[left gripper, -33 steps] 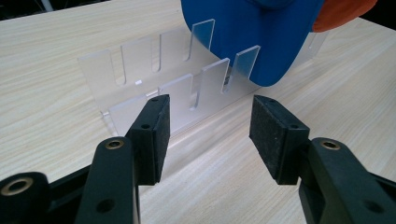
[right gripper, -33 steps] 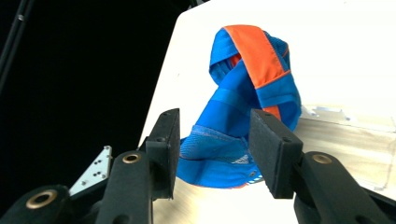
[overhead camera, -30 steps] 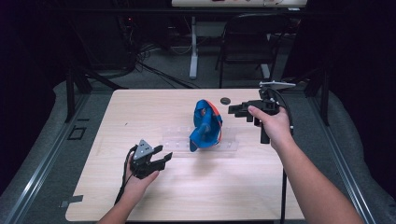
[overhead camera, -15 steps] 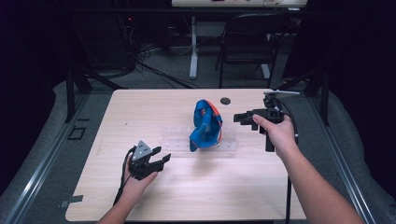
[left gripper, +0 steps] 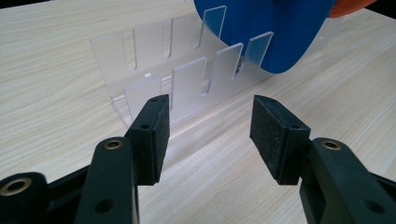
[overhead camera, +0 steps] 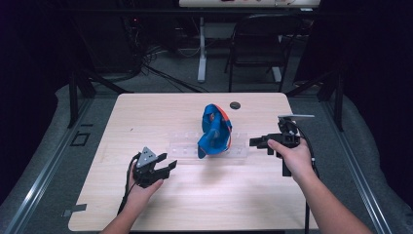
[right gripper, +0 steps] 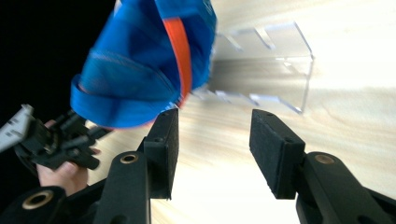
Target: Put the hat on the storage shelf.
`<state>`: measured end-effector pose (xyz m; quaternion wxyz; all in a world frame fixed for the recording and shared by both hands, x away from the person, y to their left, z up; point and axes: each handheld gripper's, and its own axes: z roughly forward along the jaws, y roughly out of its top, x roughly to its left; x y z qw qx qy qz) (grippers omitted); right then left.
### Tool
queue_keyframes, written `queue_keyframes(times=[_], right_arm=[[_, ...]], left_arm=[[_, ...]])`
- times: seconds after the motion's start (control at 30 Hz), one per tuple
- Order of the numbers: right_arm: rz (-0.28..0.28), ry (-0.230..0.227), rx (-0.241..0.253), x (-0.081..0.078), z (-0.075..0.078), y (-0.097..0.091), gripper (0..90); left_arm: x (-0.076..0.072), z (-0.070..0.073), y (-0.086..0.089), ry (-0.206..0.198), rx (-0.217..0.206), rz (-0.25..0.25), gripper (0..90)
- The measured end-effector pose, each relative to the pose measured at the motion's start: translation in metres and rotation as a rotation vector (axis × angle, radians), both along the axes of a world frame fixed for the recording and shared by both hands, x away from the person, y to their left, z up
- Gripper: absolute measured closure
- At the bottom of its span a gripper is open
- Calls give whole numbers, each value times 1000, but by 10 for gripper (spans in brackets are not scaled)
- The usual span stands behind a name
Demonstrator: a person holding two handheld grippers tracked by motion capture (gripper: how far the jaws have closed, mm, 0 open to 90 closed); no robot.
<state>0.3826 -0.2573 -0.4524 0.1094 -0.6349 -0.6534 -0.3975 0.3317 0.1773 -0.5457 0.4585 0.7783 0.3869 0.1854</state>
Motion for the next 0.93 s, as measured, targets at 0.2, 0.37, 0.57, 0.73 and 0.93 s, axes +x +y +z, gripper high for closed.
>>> queue_keyframes(times=[0.2,0.37,0.57,0.73,0.93], right_arm=[[-6,-30,-32,-20,-22,-6,527],[7,-51,-28,-39,-45,-7,528],[8,-73,-4,-60,-66,-6,526],[3,-107,12,-71,-76,-3,519],[14,-243,74,-84,-87,-3,470]], left_arm=[[1,-2,1,2,-4,9,481],[2,-3,2,4,2,12,481],[2,-3,2,8,5,14,480],[2,-4,1,14,6,18,476],[1,-4,-7,11,0,-11,467]])
